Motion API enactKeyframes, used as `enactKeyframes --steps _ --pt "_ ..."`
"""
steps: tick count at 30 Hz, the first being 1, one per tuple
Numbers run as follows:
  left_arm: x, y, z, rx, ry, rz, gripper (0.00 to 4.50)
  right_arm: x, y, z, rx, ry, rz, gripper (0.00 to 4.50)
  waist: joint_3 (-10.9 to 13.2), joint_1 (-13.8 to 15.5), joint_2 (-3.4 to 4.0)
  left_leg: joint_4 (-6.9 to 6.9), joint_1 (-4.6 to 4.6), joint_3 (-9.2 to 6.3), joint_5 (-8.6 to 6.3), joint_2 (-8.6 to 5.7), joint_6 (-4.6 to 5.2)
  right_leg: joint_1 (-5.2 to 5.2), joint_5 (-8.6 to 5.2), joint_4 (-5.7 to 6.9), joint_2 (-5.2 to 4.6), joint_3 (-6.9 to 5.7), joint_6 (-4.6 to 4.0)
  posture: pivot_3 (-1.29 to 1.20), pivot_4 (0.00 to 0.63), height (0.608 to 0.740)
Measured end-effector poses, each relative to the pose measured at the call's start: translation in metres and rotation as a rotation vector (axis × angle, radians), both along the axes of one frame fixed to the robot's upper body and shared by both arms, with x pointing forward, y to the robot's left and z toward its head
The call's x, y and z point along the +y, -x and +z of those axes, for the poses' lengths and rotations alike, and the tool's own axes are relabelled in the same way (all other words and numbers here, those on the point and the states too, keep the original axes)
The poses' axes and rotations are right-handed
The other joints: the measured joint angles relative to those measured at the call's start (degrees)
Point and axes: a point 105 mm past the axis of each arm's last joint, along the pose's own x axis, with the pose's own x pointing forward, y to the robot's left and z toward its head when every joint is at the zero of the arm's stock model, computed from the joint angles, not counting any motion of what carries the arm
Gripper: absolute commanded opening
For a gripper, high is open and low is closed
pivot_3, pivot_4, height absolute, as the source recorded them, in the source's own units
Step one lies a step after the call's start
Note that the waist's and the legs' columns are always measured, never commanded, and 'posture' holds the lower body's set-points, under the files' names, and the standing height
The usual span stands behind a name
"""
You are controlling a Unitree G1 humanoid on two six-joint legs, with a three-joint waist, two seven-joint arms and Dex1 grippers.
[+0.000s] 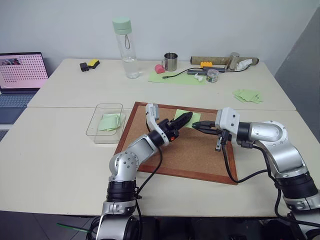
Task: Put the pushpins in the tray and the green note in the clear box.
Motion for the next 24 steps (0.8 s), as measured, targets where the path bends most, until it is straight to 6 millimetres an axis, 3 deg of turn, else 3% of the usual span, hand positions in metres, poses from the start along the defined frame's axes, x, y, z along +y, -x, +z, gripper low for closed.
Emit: enactKeyframes --steps 7,15,21,24 --pt "-0.001 0.003 -0.003 -0.01 -0.016 -0.02 0.03 0.0 0.0 0.0 -0.003 0.001 0.002 0.0 0.0 -0.01 0.0 0.0 0.0 0.0 0.0 0.0 0.0 0.0 0.0 0.0 0.0 0.0 0.0 0.0 0.15 0.74" --pt "0.0 0.001 -0.01 -0.03 -0.064 0.016 0.03 0.001 0.0 0.0 -0.008 0.0 0.005 0.0 0.0 0.0 0.0 0.0 0.0 0.0 0.0 0.0 0.0 0.0 0.0 0.0 0.0 0.0 0.0 0.0 0.15 0.74" --pt "0.009 -0.016 -0.035 0.021 -0.145 0.128 0.03 0.0 0.0 0.002 0.009 -0.014 -0.005 0.0 0.0 -0.04 0.0 -0.01 0.01 0.0 0.0 0.0 0.0 0.0 0.0 0.0 0.01 0.0 0.0 0.0 0.15 0.74" --pt "0.012 -0.018 -0.036 0.012 -0.149 0.156 0.03 -0.004 -0.001 0.008 0.022 -0.052 -0.031 0.0 0.0 0.02 -0.01 -0.01 -0.02 -0.01 0.0 0.0 0.0 -0.01 0.0 -0.02 0.0 0.01 0.0 0.0 0.15 0.74"
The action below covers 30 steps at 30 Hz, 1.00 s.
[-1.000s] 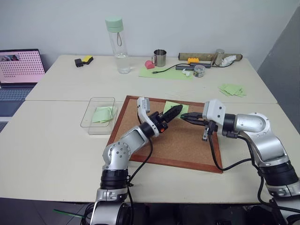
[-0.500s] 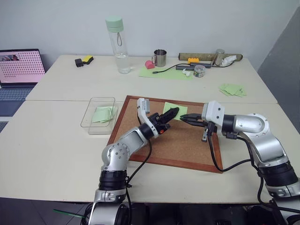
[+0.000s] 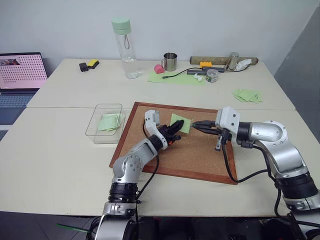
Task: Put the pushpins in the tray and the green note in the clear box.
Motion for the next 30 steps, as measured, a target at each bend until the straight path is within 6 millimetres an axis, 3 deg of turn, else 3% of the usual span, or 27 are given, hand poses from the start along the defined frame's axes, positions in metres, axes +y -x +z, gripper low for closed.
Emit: enactKeyframes --steps 4,7,10,15,21,30 --pt "-0.003 0.001 0.0 -0.005 0.0 -0.003 0.03 -0.027 -0.01 0.007 0.043 -0.013 -0.126 0.0 0.0 0.45 0.0 0.02 -0.02 0.0 0.0 -0.01 0.01 0.01 0.01 -0.01 -0.01 0.0 0.01 0.0 0.15 0.74" --pt "-0.003 0.004 0.006 -0.03 0.002 -0.005 0.03 -0.069 -0.022 0.003 0.084 0.029 -0.302 0.0 0.01 0.76 -0.02 0.02 -0.02 0.01 -0.01 -0.01 0.01 0.01 0.01 -0.02 -0.01 0.0 0.01 0.0 0.15 0.74" --pt "-0.001 0.006 0.016 -0.071 0.007 -0.001 0.03 -0.111 -0.031 -0.019 0.155 0.092 -0.474 0.0 0.01 1.01 -0.02 0.0 -0.01 0.05 -0.01 -0.01 0.02 0.01 0.01 0.0 0.0 0.03 0.01 0.0 0.15 0.74" --pt "-0.001 0.007 0.018 -0.079 0.006 -0.004 0.03 -0.146 -0.036 -0.048 0.236 0.153 -0.633 0.0 0.01 0.85 -0.02 0.0 0.01 0.09 0.0 0.0 0.02 0.01 0.01 0.05 0.01 0.06 0.01 0.0 0.15 0.74" --pt "0.0 0.008 0.018 -0.083 -0.002 -0.006 0.0 -0.167 -0.038 -0.065 0.287 0.172 -0.731 1.19 0.01 0.89 -0.02 0.01 0.01 0.1 0.0 0.0 0.01 0.01 0.0 0.05 0.01 0.06 0.01 0.0 0.15 0.74" --pt "0.001 0.01 0.026 -0.125 -0.023 -0.01 0.0 -0.168 -0.038 -0.067 0.308 0.173 -0.741 3.26 0.01 0.9 -0.02 0.01 0.01 0.1 0.0 0.0 0.01 0.01 0.0 0.05 0.01 0.06 0.01 0.0 0.15 0.74"
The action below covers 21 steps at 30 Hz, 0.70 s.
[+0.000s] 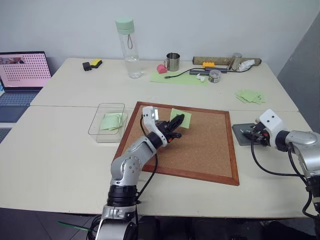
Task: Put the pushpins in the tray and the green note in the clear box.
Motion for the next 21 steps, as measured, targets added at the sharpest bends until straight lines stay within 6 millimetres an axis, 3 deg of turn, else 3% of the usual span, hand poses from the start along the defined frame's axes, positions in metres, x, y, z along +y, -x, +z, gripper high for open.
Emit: enactKeyframes --steps 3,9,11,16,20,21 --pt "0.009 0.001 0.01 -0.063 -0.057 0.026 0.0 0.012 0.002 0.009 -0.009 -0.017 0.069 3.99 0.01 -0.11 0.0 0.0 0.0 -0.01 0.0 0.0 0.0 -0.01 0.0 0.0 0.01 0.0 0.0 0.0 0.15 0.74" --pt "0.044 0.001 0.038 -0.209 -0.223 0.194 0.0 0.061 0.021 0.046 -0.085 -0.042 0.391 3.99 0.04 -0.24 -0.02 -0.01 0.02 -0.04 0.0 0.02 0.0 0.02 0.0 -0.01 0.02 -0.01 0.0 0.0 0.15 0.74" --pt "0.081 -0.003 0.047 -0.259 -0.337 0.37 0.0 0.092 0.029 0.07 -0.142 -0.111 0.537 3.99 0.05 -0.68 -0.01 -0.02 0.03 -0.05 0.0 0.03 0.0 0.01 0.0 0.0 0.04 -0.01 0.0 0.0 0.15 0.74" --pt "0.14 -0.01 0.057 -0.295 -0.552 0.659 0.0 0.134 0.036 0.121 -0.263 -0.185 0.702 3.99 0.1 -0.78 -0.11 -0.02 0.0 -0.17 0.0 0.03 0.0 0.01 0.0 -0.05 0.04 -0.11 0.0 0.0 0.15 0.74" --pt "0.183 -0.011 0.054 -0.26 -0.688 0.837 0.0 0.149 0.039 0.122 -0.242 -0.212 0.758 3.99 0.09 0.24 -0.18 -0.02 -0.07 -0.19 -0.01 -0.01 0.01 0.03 0.02 -0.22 -0.03 -0.14 0.01 0.0 0.15 0.74" --pt "0.189 -0.011 0.05 -0.241 -0.701 0.853 0.2 0.151 0.039 0.121 -0.232 -0.217 0.764 4.0 0.1 0.4 -0.18 -0.02 -0.09 -0.2 -0.01 -0.01 0.01 0.02 0.02 -0.23 -0.03 -0.15 0.01 0.0 0.15 0.74"
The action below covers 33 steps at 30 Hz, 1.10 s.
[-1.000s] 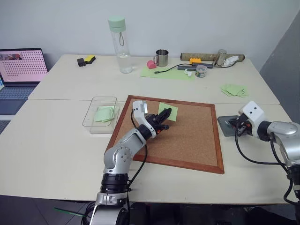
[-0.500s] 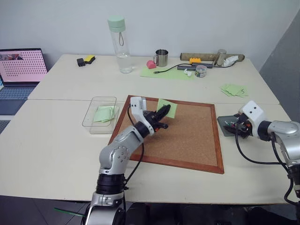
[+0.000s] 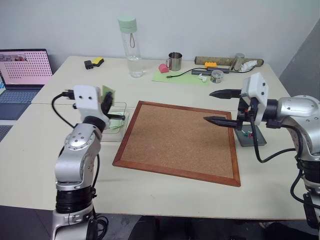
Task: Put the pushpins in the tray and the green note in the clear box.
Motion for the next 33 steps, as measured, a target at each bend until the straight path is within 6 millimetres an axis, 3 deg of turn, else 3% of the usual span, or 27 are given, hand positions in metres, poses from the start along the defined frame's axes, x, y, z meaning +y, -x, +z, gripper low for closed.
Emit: enactKeyframes --steps 5,13,18,21,25,28,33 --pt "0.011 -0.001 -0.022 0.082 0.021 0.054 1.05 0.003 0.0 -0.003 0.014 0.003 0.011 4.01 0.01 0.05 -0.02 0.0 -0.04 -0.02 0.0 0.01 0.0 -0.04 0.0 0.01 -0.01 -0.03 -0.01 0.0 0.15 0.74" --pt "0.008 -0.001 -0.022 0.084 0.02 0.037 2.64 0.003 0.001 -0.003 0.016 -0.001 0.015 4.01 0.01 -0.07 -0.02 -0.02 -0.03 -0.01 -0.05 0.01 0.08 -0.05 0.01 0.04 -0.01 -0.03 -0.01 0.0 0.15 0.74" --pt "0.008 0.003 -0.005 0.063 -0.071 -0.018 3.26 -0.003 0.001 -0.007 0.022 0.003 -0.009 4.01 0.04 -0.09 -0.07 -0.02 -0.04 -0.03 -0.04 0.03 0.07 -0.06 0.0 0.04 -0.01 -0.05 -0.02 0.0 0.15 0.74" --pt "0.02 0.016 0.004 0.11 -0.208 -0.106 3.26 -0.024 0.0 -0.018 0.041 0.027 -0.091 4.01 0.05 -0.11 -0.05 -0.06 -0.03 -0.01 -0.05 0.03 0.07 -0.06 0.0 0.01 -0.01 -0.02 -0.02 0.0 0.15 0.74" --pt "0.046 0.041 -0.011 0.286 -0.335 -0.223 3.26 -0.061 0.006 -0.038 0.079 0.088 -0.204 4.01 0.1 -0.12 0.03 -0.13 -0.03 0.0 -0.07 0.04 0.11 -0.08 -0.03 -0.03 -0.02 -0.02 -0.08 0.0 0.15 0.74" --pt "0.069 0.061 -0.01 0.365 -0.416 -0.274 3.26 -0.094 0.012 -0.052 0.142 0.122 -0.304 4.01 0.15 -0.11 0.1 -0.13 -0.01 0.01 -0.11 0.05 0.19 -0.07 -0.03 -0.02 -0.04 -0.02 -0.09 0.0 0.15 0.74" --pt "0.098 0.084 -0.019 0.472 -0.45 -0.343 3.26 -0.143 0.021 -0.062 0.211 0.158 -0.443 4.01 0.2 -0.11 0.22 -0.14 0.03 0.02 -0.14 0.06 0.25 -0.03 -0.04 -0.02 -0.06 -0.04 -0.12 0.0 0.15 0.74"
